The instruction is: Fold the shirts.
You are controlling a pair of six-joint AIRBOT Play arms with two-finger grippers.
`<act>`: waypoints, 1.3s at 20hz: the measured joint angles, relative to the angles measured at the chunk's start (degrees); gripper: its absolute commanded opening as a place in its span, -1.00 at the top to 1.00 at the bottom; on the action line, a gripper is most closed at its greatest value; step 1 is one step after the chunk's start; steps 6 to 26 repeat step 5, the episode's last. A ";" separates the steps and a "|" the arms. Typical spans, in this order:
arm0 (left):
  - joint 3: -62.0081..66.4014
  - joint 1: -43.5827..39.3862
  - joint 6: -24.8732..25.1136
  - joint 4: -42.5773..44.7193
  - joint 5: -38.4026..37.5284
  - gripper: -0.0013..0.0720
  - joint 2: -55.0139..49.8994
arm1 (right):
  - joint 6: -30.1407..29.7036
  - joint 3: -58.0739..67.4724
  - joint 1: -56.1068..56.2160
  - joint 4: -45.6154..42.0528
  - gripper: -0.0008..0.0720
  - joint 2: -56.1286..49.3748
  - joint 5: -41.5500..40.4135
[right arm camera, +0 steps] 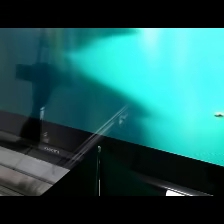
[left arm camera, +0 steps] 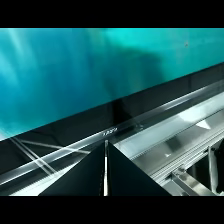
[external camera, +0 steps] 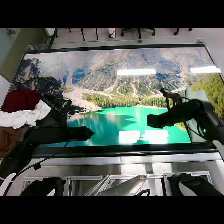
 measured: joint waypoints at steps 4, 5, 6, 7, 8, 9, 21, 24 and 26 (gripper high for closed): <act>1.33 -3.87 -0.76 0.13 -1.88 0.93 -3.72 | -0.09 -5.51 1.36 3.15 0.93 3.17 1.38; 2.01 -4.35 -0.87 0.13 -1.97 0.93 -4.66 | -0.07 -6.08 1.49 3.45 0.93 3.45 1.38; 2.01 -4.35 -0.87 0.13 -1.97 0.93 -4.66 | -0.07 -6.08 1.49 3.45 0.93 3.45 1.38; 2.01 -4.35 -0.87 0.13 -1.97 0.93 -4.66 | -0.07 -6.08 1.49 3.45 0.93 3.45 1.38; 2.01 -4.35 -0.87 0.13 -1.97 0.93 -4.66 | -0.07 -6.08 1.49 3.45 0.93 3.45 1.38; 2.01 -4.35 -0.87 0.13 -1.97 0.93 -4.66 | -0.07 -6.08 1.49 3.45 0.93 3.45 1.38; 2.01 -4.35 -0.87 0.13 -1.97 0.93 -4.66 | -0.07 -6.08 1.49 3.45 0.93 3.45 1.38; 2.01 -4.35 -0.87 0.13 -1.97 0.93 -4.66 | -0.07 -6.08 1.49 3.45 0.93 3.45 1.38; 2.01 -4.35 -0.87 0.13 -1.97 0.93 -4.66 | -0.07 -6.08 1.49 3.45 0.93 3.45 1.38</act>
